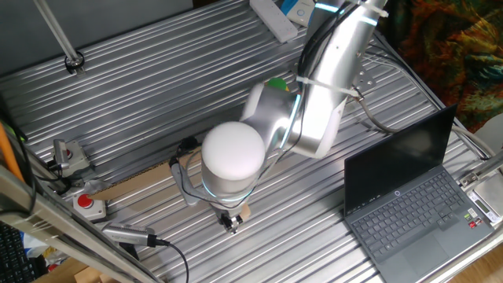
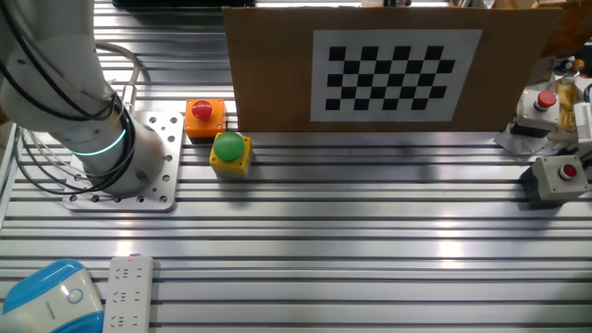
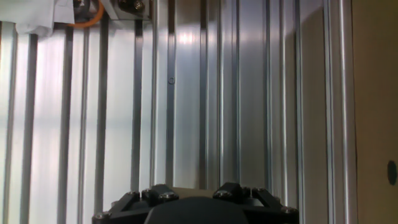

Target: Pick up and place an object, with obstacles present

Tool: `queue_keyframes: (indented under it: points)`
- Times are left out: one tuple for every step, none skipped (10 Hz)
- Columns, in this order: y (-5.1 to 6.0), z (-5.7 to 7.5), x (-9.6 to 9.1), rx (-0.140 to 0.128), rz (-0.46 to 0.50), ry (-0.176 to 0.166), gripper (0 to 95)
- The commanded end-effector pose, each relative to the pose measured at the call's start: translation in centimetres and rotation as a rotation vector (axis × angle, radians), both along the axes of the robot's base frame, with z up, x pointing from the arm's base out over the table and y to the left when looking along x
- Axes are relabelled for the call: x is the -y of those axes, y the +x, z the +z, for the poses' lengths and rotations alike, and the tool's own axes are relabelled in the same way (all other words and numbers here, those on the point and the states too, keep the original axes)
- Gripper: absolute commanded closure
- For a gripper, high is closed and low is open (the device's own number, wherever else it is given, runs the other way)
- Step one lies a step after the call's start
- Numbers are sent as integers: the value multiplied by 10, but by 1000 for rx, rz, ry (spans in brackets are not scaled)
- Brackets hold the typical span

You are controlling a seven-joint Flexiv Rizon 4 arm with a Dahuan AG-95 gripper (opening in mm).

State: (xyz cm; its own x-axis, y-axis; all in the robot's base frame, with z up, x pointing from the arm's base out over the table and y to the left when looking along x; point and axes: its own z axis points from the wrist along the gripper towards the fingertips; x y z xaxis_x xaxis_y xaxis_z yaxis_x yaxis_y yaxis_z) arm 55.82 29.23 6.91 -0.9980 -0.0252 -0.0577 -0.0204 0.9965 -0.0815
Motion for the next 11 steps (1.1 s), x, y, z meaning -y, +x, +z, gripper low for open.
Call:
queue_keyframes:
  points:
    - [0, -4, 0, 2, 0, -5, 950]
    - [0, -8, 0, 6, -2, -5, 950]
    - [0, -11, 0, 8, -2, -7, 950]
    - [-1, -15, 0, 12, -1, -9, 950]
    - [-1, -18, 0, 13, 1, -13, 950]
    - [-1, -20, 0, 16, 3, -12, 950]
    - [-1, -22, 0, 17, 11, -13, 950]
    - [0, -23, 0, 17, 35, -5, 950]
    - [0, -24, 0, 16, 39, 2, 950]
    - [0, -26, 0, 15, 43, 3, 950]
    - [1, -29, -1, 13, 47, 9, 950]
